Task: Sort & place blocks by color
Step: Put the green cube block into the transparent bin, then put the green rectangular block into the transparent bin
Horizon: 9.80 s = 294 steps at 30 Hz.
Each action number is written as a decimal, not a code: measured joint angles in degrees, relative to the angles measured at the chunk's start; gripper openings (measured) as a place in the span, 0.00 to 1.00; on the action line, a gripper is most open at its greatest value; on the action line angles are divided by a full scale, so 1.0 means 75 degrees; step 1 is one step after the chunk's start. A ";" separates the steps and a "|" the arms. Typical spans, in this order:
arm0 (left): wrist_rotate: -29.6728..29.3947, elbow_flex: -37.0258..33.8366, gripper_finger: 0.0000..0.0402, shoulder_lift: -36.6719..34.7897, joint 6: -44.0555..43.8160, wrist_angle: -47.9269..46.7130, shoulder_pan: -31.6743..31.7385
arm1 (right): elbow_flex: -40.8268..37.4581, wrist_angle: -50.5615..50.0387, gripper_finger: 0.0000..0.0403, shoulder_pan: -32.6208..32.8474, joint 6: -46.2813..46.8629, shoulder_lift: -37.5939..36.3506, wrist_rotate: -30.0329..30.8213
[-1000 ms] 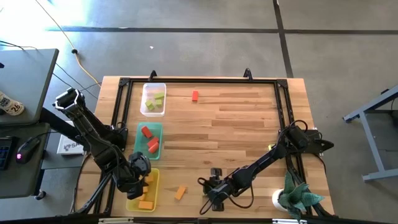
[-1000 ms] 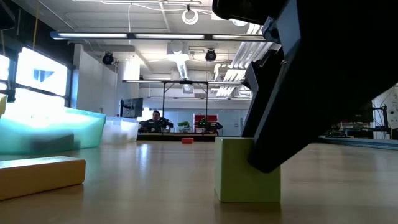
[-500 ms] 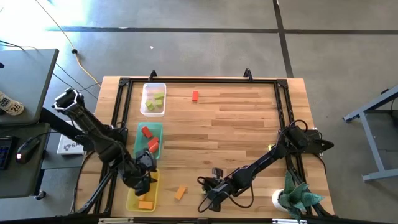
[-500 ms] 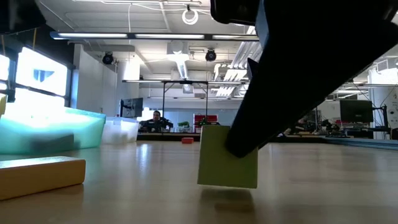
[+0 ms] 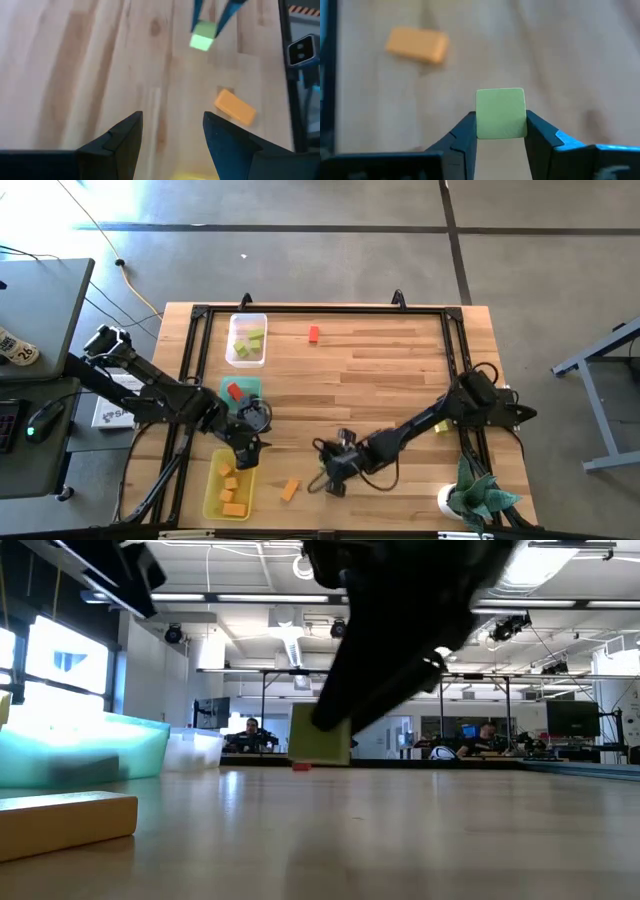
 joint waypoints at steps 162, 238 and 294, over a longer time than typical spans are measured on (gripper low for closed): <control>0.0188 0.0442 0.28 0.0554 0.5128 -0.1364 0.9483 | 0.0000 0.1568 0.52 -0.5756 -0.1144 -0.3174 -0.1214; 0.0676 0.0442 0.49 0.1891 0.5581 -0.1268 0.9504 | -0.2795 -0.8662 0.52 -0.2825 0.5507 -0.4671 -0.1730; 0.0711 0.0442 0.49 0.1888 0.5179 -0.0871 0.9504 | -0.5021 -0.6312 0.52 -0.1738 0.7051 -0.3478 -0.3509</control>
